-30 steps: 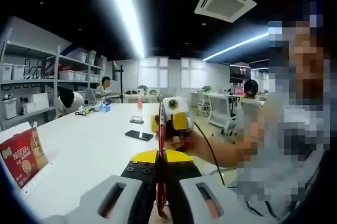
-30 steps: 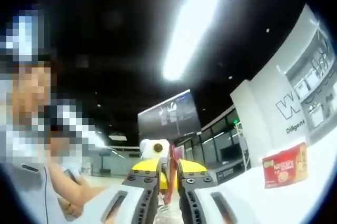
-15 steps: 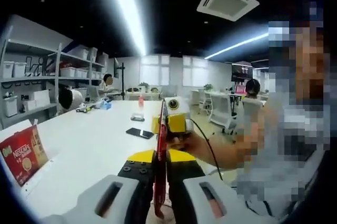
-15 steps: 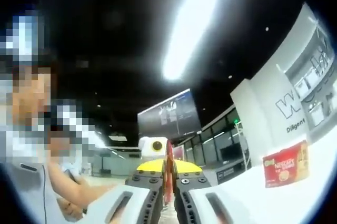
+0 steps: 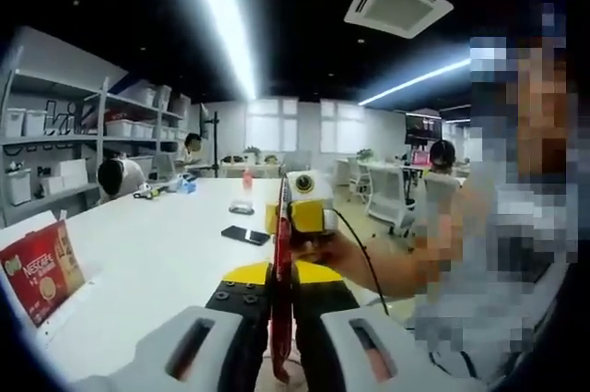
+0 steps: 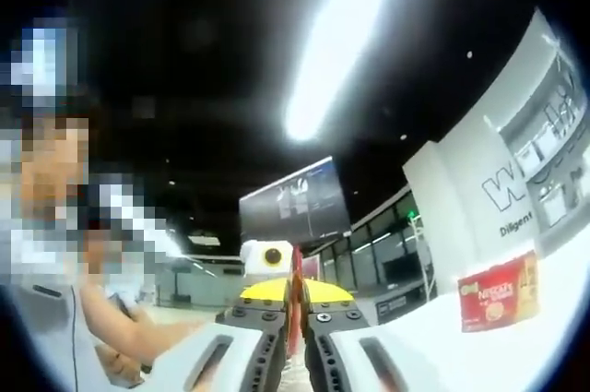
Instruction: Tear open the coffee pouch, take out the coffee, and pour the coffee from the pouch into the cup
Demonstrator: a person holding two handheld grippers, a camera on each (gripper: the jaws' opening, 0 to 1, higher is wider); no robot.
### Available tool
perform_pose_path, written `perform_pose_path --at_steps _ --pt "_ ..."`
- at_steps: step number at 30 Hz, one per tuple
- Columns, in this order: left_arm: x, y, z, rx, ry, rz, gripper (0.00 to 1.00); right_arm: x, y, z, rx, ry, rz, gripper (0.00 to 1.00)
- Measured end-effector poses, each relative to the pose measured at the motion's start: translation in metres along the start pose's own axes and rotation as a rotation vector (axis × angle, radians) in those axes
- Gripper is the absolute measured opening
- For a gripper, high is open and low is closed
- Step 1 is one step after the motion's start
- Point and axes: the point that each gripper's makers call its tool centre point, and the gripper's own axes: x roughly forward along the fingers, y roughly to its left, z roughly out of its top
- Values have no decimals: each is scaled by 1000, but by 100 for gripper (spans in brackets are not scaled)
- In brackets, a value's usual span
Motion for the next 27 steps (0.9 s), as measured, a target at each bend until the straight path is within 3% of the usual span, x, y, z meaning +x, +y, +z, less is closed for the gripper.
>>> perform_pose_path --at_steps 27 --pt "-6 1 -2 -8 7 4 12 4 2 -4 0 14 5 6"
